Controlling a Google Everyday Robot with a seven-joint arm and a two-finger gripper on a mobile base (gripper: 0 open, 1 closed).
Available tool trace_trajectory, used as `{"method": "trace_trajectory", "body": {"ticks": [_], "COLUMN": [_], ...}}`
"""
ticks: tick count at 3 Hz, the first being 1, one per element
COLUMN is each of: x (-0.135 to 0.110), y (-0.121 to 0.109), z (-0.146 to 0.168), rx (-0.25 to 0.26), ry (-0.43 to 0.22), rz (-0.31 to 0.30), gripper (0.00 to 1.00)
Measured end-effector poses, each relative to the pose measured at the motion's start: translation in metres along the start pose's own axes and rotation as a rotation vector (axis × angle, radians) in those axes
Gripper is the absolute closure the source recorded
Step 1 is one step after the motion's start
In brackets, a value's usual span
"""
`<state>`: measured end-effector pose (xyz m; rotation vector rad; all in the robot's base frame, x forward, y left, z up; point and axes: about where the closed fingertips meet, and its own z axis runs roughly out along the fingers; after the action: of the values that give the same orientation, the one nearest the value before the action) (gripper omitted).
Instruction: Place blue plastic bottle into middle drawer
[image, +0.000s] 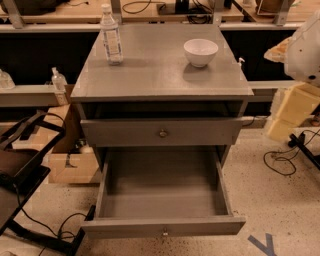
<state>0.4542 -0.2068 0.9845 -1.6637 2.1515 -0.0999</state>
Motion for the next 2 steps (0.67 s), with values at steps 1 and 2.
{"method": "trace_trajectory", "body": {"ticks": [1, 2], "x": [-0.027, -0.066], "y": [-0.030, -0.079], "z": [0.015, 0.019], "rx": [0.064, 0.138], "ry": [-0.180, -0.412], "rz": [0.085, 0.158], "gripper": [0.00, 0.00]}}
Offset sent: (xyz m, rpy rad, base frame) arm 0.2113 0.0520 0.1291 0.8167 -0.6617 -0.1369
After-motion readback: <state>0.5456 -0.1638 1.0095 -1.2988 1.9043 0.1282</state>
